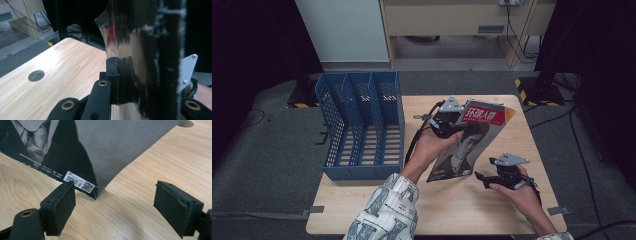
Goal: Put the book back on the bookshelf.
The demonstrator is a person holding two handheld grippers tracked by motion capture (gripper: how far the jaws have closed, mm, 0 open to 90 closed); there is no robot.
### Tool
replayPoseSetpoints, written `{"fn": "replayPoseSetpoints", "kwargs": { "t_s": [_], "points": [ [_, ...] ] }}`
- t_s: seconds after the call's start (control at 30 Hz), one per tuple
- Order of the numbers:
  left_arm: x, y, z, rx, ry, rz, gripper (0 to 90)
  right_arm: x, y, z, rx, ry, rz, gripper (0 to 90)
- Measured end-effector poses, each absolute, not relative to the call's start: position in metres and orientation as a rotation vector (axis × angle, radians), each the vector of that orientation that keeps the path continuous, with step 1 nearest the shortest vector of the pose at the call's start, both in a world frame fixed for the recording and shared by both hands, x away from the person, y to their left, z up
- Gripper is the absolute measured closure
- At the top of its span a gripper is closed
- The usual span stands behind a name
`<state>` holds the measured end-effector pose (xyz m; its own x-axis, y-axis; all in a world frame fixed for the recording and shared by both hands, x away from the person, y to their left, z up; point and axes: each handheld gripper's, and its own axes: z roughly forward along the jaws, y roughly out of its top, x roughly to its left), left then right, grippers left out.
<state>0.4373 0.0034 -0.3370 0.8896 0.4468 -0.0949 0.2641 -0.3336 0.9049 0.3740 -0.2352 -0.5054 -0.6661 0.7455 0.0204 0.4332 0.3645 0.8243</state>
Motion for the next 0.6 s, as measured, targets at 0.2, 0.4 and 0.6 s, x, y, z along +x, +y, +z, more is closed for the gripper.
{"fn": "replayPoseSetpoints", "kwargs": {
  "t_s": [0.2,0.4,0.6],
  "points": [
    [0.436,0.003,-0.332,1.939,0.5,0.206,86.7,0.383,-0.237,-0.506,1.018,2.299,1.179,17.7],
    [0.437,0.007,-0.331,1.938,0.484,0.198,86.7,0.389,-0.229,-0.501,0.958,2.312,1.184,14.3],
    [0.439,0.012,-0.333,1.926,0.48,0.169,86.7,0.397,-0.22,-0.496,0.917,2.33,1.168,15.9]
  ]
}}
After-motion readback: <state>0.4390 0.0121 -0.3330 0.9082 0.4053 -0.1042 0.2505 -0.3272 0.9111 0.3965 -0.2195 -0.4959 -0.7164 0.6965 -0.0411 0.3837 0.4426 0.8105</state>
